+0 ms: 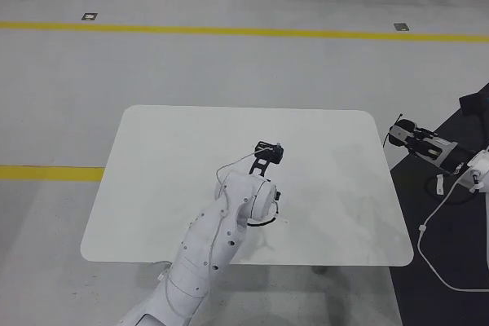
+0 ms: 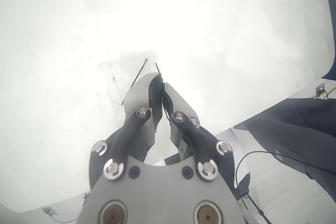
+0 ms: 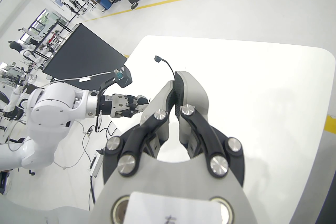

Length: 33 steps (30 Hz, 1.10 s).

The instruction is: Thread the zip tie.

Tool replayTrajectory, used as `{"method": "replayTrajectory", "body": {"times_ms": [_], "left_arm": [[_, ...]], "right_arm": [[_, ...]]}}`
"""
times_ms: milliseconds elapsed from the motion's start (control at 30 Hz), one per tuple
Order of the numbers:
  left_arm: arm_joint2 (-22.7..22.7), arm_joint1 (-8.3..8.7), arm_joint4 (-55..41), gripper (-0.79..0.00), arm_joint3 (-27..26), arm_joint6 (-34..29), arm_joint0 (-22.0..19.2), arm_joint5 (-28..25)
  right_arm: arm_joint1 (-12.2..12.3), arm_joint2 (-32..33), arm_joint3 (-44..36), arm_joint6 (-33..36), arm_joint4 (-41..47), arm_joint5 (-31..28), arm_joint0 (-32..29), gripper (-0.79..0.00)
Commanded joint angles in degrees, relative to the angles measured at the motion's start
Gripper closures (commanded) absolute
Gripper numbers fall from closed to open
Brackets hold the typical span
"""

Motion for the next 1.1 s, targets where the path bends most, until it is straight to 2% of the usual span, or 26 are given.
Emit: {"method": "replayTrajectory", "body": {"times_ms": [0,267,400,567,733,833,1067], "left_arm": [[-0.39,-0.07,-1.4,0.0,1.46,-0.16,-0.5,-0.82],[0.05,-0.56,-1.78,0.0,8.12,-0.38,-3.18,0.24],[0.79,-1.27,-3.77,0.0,13.7,-1.09,-5.86,0.64],[2.85,-2.35,-6.05,0.0,17.72,-0.33,-8.02,0.55],[5.0,-3.08,-5.84,0.0,17.69,0.51,-8.6,0.9],[6.72,-3.2,-2.64,0.0,16.77,0.09,-8.68,0.91],[11.24,-3.66,4.28,0.0,14.87,-4.44,-8.44,-0.87]], "right_arm": [[0.0,0.0,0.0,0.0,0.0,0.0,0.0,0.0],[0.0,0.0,0.0,0.0,0.0,0.0,0.0,0.0],[0.0,0.0,0.0,0.0,0.0,0.0,0.0,0.0],[0.0,0.0,0.0,0.0,0.0,0.0,0.0,0.0],[0.0,0.0,0.0,0.0,0.0,0.0,0.0,0.0],[0.0,0.0,0.0,0.0,0.0,0.0,0.0,0.0],[0.0,0.0,0.0,0.0,0.0,0.0,0.0,0.0]]}}
